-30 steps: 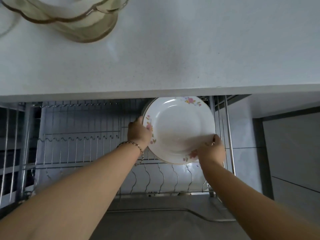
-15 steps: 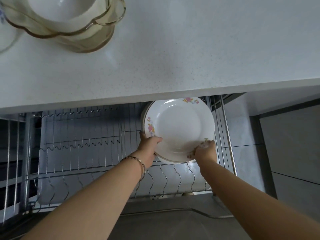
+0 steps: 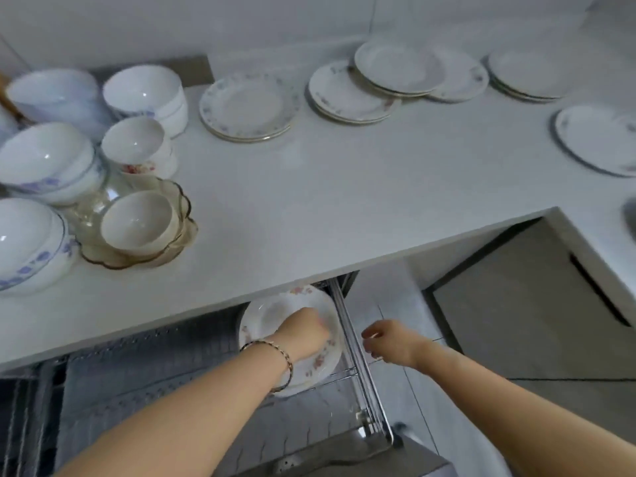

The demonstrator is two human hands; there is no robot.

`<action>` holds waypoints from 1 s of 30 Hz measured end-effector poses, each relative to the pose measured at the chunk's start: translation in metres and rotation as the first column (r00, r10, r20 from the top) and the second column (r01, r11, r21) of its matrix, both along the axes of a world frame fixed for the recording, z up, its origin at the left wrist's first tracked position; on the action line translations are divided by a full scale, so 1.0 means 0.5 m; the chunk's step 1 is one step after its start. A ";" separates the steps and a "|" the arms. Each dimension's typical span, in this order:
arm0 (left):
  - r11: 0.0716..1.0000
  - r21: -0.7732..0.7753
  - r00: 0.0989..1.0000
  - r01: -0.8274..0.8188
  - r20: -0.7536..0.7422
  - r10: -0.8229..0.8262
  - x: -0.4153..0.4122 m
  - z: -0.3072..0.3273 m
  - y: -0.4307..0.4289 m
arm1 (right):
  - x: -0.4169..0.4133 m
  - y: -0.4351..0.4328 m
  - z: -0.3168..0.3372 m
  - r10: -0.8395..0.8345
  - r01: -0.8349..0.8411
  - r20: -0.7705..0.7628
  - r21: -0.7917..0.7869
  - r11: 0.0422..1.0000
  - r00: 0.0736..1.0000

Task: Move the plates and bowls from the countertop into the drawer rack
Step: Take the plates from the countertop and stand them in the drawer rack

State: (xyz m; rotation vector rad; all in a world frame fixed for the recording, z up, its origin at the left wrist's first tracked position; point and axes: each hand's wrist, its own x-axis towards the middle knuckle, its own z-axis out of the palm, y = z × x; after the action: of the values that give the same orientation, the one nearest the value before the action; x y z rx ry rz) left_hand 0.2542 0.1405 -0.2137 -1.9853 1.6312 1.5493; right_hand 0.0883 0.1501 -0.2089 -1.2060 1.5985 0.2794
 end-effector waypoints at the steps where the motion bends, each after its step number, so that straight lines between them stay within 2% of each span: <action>1: 0.999 -0.023 0.999 0.043 -0.005 -0.043 -0.036 0.037 -0.019 | -0.033 -0.010 0.036 0.007 -0.007 -0.004 0.000 1.000 1.000; 4: 0.984 -0.136 0.993 0.113 -0.023 -0.117 -0.165 0.138 -0.078 | -0.158 -0.038 0.137 0.013 -0.019 -0.066 -0.094 0.995 0.998; 7: 0.968 -0.216 0.990 0.125 -0.042 -0.137 -0.312 0.210 -0.131 | -0.310 -0.069 0.224 -0.068 0.042 -0.106 -0.232 0.972 0.992; 13: 0.982 -0.175 0.988 0.069 -0.125 -0.091 -0.610 0.261 -0.218 | -0.642 -0.131 0.323 -0.224 0.130 -0.217 -0.378 0.916 0.950; 20: 0.985 -0.175 0.983 0.004 -0.180 -0.036 -0.880 0.284 -0.311 | -0.911 -0.188 0.318 -0.446 0.311 -0.238 -0.445 0.840 0.863; 26: 0.999 -0.029 0.981 0.038 -0.189 -0.043 -1.024 0.229 -0.354 | -1.004 -0.239 0.268 -0.626 0.513 -0.153 -0.442 0.735 0.764; 30: 0.995 -0.030 0.977 0.093 -0.190 -0.097 -1.076 0.197 -0.439 | -1.043 -0.321 0.241 -0.670 0.578 -0.104 -0.421 0.699 0.735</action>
State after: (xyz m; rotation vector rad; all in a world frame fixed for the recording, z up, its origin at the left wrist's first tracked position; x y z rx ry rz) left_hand -0.2837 -0.0792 -0.1153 -1.7867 1.7898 1.7402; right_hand -0.4333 -0.0106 -0.0883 -0.8172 2.2624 -0.3467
